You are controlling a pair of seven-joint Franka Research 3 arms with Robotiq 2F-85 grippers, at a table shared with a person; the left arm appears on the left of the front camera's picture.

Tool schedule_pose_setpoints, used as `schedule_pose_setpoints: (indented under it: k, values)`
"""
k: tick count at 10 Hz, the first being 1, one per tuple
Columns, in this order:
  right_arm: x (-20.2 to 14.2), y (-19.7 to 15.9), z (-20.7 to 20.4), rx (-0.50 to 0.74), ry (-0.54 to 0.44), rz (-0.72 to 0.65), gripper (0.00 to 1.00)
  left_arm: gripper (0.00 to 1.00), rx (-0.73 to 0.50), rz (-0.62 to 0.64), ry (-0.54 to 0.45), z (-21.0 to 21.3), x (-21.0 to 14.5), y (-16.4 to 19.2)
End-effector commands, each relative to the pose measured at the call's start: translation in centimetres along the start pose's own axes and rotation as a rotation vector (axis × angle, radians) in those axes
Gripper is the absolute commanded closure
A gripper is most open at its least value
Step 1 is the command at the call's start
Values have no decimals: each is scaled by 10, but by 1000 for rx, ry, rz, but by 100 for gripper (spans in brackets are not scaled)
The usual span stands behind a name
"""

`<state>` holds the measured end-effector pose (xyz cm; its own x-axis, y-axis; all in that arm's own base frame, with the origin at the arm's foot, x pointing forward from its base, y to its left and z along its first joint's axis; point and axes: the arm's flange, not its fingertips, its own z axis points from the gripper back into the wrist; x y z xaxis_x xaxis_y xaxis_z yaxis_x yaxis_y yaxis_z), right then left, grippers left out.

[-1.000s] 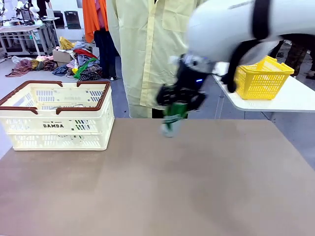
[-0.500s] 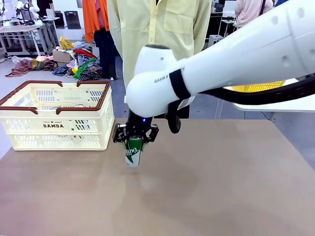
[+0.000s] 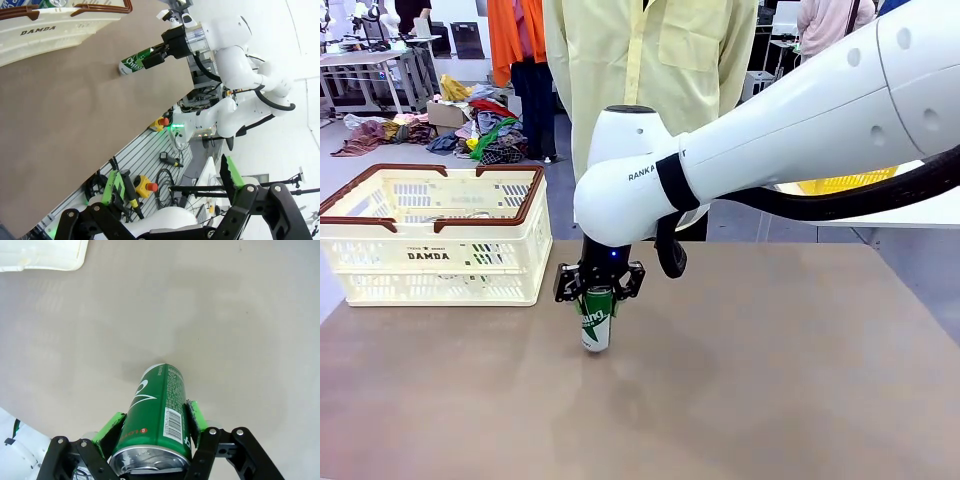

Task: Place the drinks into the Shopping basket.
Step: Pick up one drink and place it into the Shopping basket.

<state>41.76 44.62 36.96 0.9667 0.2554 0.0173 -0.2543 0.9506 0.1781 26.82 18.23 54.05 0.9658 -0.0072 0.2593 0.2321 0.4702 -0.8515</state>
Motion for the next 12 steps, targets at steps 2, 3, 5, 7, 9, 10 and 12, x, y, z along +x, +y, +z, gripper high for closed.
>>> schedule_pose_setpoints:
  k: [2,3,5,7,9,10,12]
  values:
    - [0,2,3,12,-21,2,100,0,-16,7,-8,0,0,-4]
    - [0,-1,-1,-1,2,-1,100,0,-16,7,-8,0,0,-4]
    - [-7,-6,-6,-3,-28,-14,100,0,-16,7,-8,0,0,-4]
    - [-10,-7,-11,-2,-20,18,27,0,-16,7,-8,0,0,-4]
    - [-8,-10,-14,10,-12,24,0,0,-16,7,-8,0,0,-4]
    - [-6,-12,-15,32,-17,38,0,0,-16,7,-8,0,0,-4]
    - [-7,-14,-8,46,-44,37,0,0,-16,7,-8,0,0,-4]
